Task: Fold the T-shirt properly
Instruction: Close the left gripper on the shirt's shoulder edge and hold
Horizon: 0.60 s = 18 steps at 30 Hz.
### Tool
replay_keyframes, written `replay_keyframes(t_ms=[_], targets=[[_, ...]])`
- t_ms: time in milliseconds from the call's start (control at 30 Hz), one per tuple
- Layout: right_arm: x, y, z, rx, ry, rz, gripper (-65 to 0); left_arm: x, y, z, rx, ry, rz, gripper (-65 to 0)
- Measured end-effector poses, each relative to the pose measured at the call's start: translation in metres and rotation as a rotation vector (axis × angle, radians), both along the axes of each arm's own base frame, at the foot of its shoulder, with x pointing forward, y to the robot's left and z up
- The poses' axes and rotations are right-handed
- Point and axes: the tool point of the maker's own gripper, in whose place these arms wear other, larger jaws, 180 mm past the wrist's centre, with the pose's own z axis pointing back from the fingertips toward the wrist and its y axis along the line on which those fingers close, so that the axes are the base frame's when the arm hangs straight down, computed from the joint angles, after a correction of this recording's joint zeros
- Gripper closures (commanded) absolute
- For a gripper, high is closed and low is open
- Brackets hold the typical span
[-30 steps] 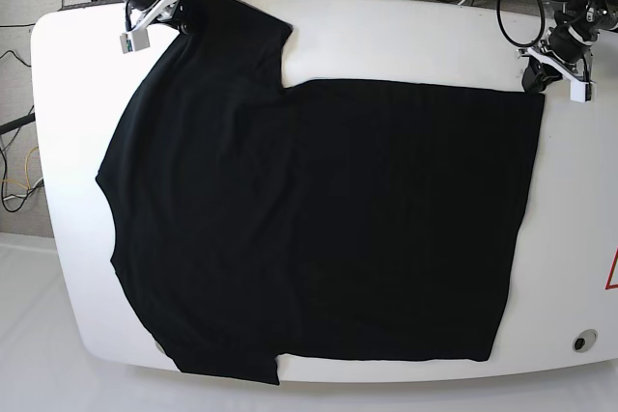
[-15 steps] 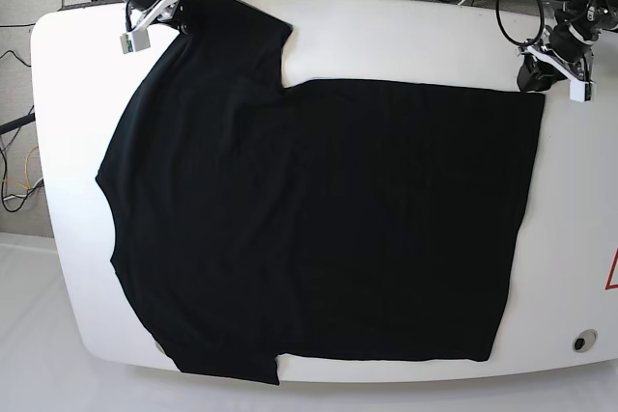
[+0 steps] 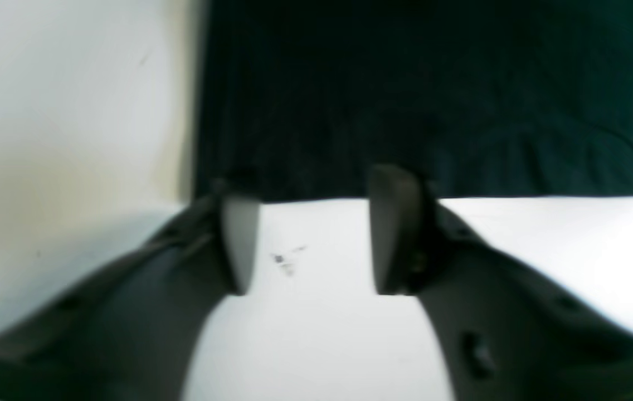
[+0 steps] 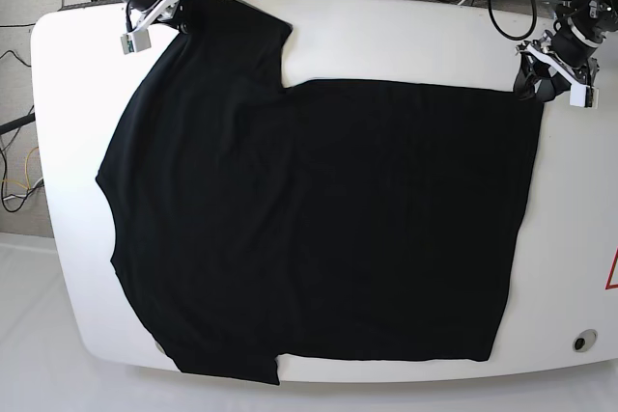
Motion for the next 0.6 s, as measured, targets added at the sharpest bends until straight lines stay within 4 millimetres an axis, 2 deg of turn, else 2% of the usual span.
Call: replay_keyframes(t_ms=[67, 267, 400, 600], targets=[[0.0, 0.0, 0.0, -0.002, 0.0, 0.003, 0.0, -0.003, 0.002, -0.002, 0.01, 0.01, 0.0, -12.0], [0.0, 0.0, 0.001, -0.008, 0.001, 0.006, 0.0, -0.022, 0.018, -0.02, 0.03, 0.099, 0.046, -9.5], [0.0, 0.0, 0.001, -0.008, 0.001, 0.006, 0.0, -0.028, 0.025, -0.025, 0.034, 0.118, 0.074, -14.7], [0.0, 0.001, 0.0, -0.006, 0.001, 0.006, 0.0, -0.018, 0.041, -0.022, 0.029, 0.099, 0.165, -32.5]])
